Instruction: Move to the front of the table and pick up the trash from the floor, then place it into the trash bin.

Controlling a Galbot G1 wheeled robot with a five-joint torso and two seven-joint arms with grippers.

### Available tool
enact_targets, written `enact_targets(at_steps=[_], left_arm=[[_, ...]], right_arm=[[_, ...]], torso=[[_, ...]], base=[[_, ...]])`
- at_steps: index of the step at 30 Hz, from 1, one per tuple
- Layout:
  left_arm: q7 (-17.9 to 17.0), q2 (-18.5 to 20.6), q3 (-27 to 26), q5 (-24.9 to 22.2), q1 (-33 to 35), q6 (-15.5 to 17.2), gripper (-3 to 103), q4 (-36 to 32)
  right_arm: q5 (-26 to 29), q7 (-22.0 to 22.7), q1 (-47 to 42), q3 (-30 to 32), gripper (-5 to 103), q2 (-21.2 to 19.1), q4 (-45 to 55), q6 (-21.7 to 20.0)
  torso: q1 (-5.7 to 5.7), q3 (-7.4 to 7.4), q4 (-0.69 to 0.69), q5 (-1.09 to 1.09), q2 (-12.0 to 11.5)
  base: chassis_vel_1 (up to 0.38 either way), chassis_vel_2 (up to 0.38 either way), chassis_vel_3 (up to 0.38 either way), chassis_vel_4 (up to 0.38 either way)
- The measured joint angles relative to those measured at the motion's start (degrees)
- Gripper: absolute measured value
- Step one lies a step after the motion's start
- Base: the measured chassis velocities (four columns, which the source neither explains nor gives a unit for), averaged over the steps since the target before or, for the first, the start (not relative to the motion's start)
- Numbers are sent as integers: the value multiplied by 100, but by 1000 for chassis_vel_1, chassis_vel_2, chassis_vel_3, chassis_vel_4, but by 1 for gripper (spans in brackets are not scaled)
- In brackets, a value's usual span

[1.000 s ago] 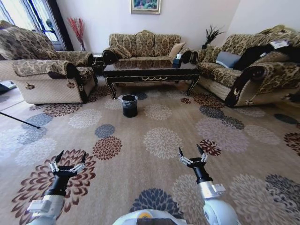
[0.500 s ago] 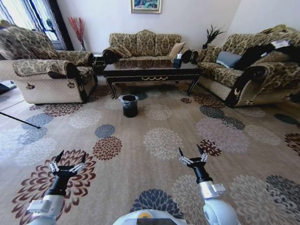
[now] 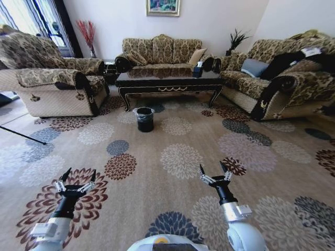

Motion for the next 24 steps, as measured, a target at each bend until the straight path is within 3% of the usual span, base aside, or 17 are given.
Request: enact_targets(at_steps=[24], left_arm=[[0, 0, 0, 0, 0, 0, 100, 0]], right_arm=[[0, 0, 0, 0, 100, 0, 0, 0]], torso=[[84, 282, -1, 0, 359]], base=[[0, 0, 0, 0]])
